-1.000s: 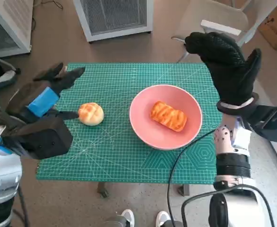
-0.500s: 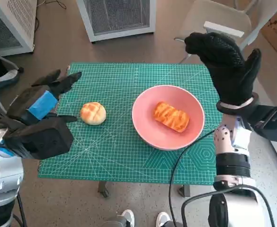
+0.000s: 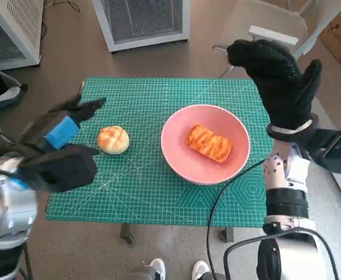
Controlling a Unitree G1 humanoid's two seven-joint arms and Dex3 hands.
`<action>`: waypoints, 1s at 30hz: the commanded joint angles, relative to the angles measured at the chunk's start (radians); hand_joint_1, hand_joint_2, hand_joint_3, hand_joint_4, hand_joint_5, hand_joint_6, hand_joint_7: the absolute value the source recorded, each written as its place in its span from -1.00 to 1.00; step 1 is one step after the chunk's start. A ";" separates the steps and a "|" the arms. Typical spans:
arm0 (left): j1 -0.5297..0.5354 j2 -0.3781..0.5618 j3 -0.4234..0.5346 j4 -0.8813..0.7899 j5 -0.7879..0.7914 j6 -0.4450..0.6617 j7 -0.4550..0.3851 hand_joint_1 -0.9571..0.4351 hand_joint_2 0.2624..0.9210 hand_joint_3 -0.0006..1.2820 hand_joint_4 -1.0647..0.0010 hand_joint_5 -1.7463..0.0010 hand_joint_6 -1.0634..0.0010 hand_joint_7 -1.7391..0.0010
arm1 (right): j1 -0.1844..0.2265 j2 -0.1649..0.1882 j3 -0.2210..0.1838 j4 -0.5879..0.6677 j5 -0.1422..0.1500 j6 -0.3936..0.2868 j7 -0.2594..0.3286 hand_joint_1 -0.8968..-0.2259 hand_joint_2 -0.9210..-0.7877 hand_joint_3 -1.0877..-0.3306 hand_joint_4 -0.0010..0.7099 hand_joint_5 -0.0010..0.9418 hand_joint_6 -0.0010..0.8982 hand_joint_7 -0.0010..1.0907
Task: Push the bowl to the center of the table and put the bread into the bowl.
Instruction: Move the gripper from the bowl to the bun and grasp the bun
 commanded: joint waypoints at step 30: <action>-0.155 -0.105 -0.190 0.403 0.075 -0.031 0.081 -0.07 0.61 -1.00 0.81 1.00 0.43 1.00 | 0.009 -0.006 0.012 0.001 -0.016 0.014 0.002 -0.21 -1.00 -0.12 -0.32 -1.00 -0.61 -0.39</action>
